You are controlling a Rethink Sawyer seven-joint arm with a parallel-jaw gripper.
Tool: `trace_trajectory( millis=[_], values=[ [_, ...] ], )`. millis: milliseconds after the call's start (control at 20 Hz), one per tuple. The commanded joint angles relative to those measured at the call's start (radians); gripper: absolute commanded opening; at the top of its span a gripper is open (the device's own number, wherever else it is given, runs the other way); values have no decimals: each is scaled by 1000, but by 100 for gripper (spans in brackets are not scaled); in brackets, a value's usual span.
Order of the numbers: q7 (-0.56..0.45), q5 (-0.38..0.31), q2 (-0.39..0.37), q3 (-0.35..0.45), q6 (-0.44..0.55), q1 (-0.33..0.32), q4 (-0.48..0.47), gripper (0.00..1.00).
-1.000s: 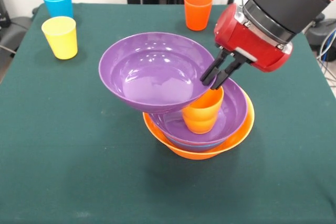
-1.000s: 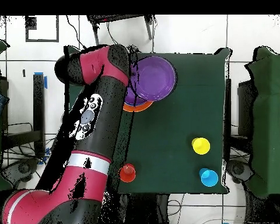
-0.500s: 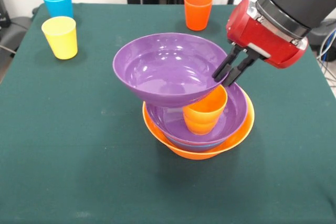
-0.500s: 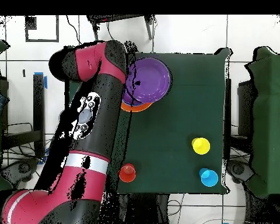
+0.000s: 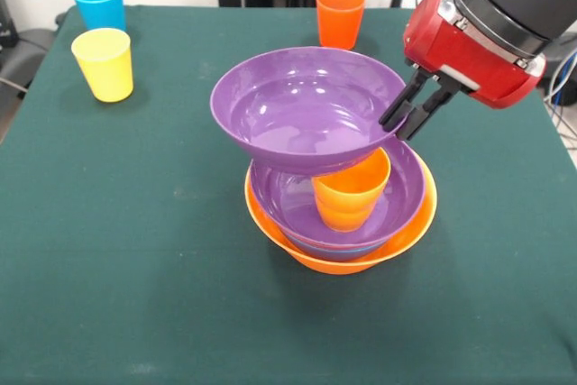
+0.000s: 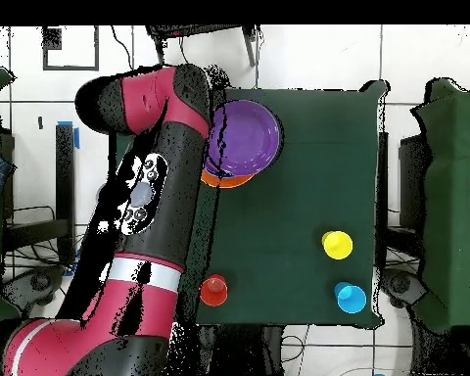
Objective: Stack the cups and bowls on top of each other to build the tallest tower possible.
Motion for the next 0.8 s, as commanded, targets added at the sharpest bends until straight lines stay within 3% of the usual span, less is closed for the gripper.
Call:
trace_trajectory(
  millis=[50,800],
  values=[
    [142,9,-13,56,58,3,-1,0],
    [183,8,13,40,57,18,-25,0]
  ],
)
